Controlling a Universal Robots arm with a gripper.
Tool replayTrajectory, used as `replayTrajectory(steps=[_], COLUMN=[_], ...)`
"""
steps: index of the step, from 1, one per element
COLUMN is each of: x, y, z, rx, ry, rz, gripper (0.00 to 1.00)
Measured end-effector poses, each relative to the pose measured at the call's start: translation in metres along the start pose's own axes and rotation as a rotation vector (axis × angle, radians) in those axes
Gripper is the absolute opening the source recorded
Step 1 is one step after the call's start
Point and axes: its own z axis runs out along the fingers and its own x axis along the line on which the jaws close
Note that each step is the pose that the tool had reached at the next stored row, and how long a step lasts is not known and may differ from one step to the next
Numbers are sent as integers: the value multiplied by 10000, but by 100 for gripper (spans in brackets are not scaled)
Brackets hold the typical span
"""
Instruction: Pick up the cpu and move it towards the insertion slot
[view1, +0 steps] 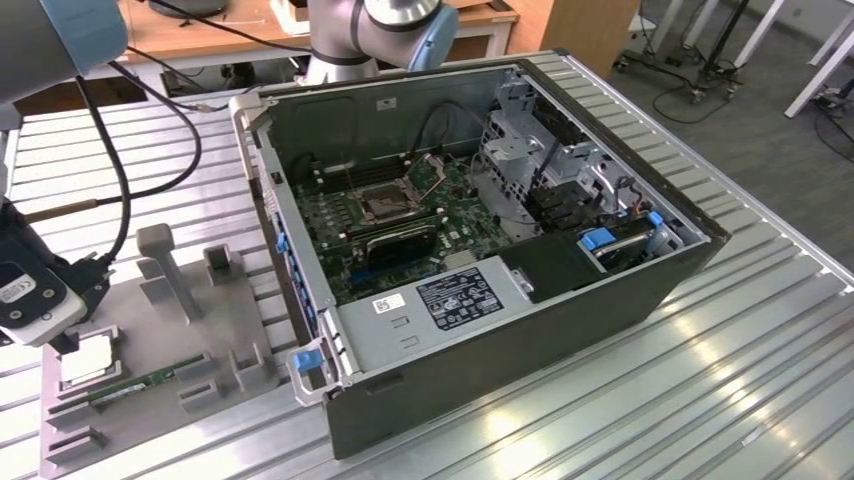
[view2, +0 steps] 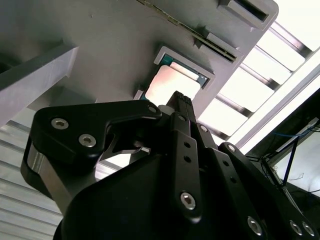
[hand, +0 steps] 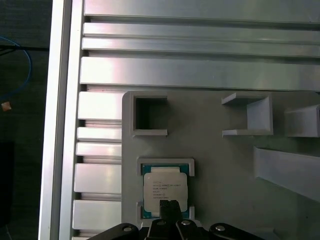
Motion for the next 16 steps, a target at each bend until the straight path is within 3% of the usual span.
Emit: replayTrajectory(steps=[16], x=[0], y=[0], z=[10], rx=[-1], ry=[-2], rz=[0], gripper=[11])
